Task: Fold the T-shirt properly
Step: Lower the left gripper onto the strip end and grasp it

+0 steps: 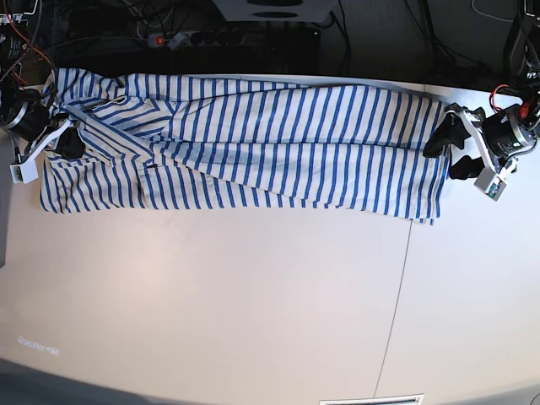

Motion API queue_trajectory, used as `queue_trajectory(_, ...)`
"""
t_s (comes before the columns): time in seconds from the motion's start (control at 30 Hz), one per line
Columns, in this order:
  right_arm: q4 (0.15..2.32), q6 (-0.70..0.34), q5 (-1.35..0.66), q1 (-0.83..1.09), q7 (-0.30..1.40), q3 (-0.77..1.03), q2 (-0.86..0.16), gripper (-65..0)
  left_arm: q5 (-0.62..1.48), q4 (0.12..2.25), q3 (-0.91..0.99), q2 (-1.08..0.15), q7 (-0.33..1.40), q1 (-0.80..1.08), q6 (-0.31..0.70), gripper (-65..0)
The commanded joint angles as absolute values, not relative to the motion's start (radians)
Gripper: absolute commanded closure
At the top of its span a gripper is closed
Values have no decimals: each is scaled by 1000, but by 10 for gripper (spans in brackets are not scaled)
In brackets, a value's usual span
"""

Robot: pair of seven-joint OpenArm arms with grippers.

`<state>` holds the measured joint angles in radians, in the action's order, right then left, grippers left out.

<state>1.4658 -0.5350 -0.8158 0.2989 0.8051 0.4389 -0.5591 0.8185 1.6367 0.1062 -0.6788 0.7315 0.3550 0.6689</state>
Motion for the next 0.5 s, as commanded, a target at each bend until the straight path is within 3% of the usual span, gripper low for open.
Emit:
queue_trajectory(0.0, 1479, -603, -830, 292, 789, 447, -580, 0, 825, 1631, 108, -698, 714, 339, 659, -472)
queue_trajectory(0.47, 1479, -603, -830, 292, 789, 447, -581, 0, 825, 1473, 98, -698, 731, 266, 658, -472)
